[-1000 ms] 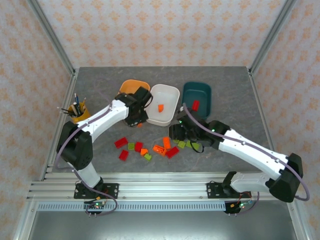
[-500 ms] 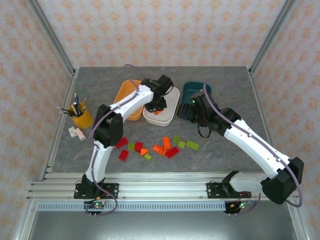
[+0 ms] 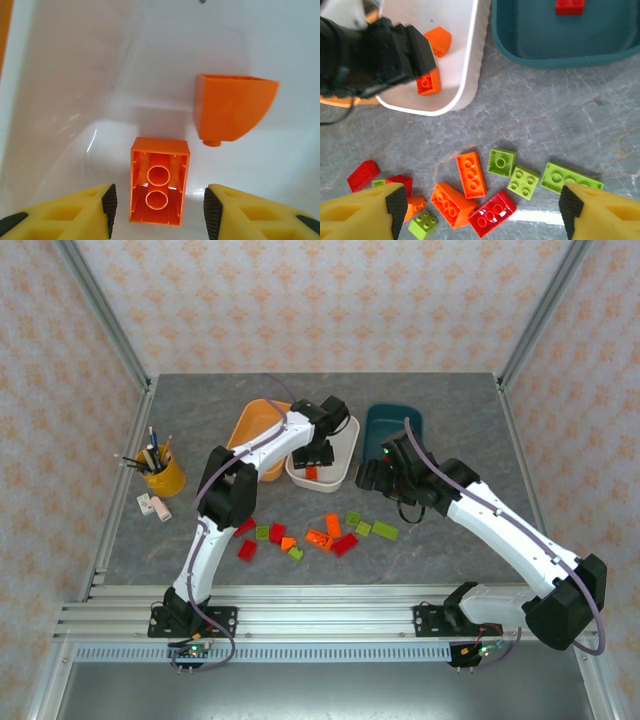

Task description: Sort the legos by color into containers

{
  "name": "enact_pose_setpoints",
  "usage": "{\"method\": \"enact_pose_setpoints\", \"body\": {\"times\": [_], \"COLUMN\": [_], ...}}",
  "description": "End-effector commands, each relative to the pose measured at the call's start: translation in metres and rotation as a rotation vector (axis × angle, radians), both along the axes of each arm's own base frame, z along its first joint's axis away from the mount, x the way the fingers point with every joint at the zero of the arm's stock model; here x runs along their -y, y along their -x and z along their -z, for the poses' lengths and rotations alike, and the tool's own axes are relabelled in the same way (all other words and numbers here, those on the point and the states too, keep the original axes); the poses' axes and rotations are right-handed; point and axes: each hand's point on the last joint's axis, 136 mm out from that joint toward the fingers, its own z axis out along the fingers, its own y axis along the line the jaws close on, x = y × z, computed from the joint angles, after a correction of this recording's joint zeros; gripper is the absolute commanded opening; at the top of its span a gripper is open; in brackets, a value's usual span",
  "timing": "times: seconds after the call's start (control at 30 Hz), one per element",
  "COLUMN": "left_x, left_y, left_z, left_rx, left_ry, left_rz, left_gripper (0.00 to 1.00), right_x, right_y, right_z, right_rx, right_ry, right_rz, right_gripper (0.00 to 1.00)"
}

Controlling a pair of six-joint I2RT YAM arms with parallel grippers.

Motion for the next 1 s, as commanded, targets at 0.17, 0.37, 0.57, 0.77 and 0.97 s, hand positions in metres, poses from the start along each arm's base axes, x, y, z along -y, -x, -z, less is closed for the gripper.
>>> {"method": "enact_pose_setpoints", "body": {"times": [0.17, 0.37, 0.57, 0.77, 0.97], "left_x": [-0.002, -0.023, -0.049, -0.074, -0.083], "left_y": [0.014, 0.080, 0.155, 0.200, 0.211], "left_z": [-0.101, -0.140, -0.143, -0.137, -0.138], "left_rx": [0.183, 0.278, 0.306, 0.310, 0.318], "left_ry": [0.070, 0.187, 0.306, 0.361, 0.371], "left_rz": [0.027, 0.092, 0.149, 0.133, 0.114], "left_gripper": [0.65, 0.70, 0.71, 0.73, 0.73], "right_x": [0.001, -0.036, -0.051, -0.057, -0.053], "right_y": [0.049, 0.066, 0.060, 0.058, 0.062], "right_z": [0.049, 0.095, 0.131, 0.149, 0.168], "right_rx": [-0.261, -0.412, -0.473, -0.502, -0.530], "right_ry": [0.003, -0.110, -0.222, -0.235, -0.230], "right_rz": [0.132, 0.330, 0.527, 0.638, 0.701], "right_gripper": [0.68, 0.65, 0.64, 0.63, 0.60]}}
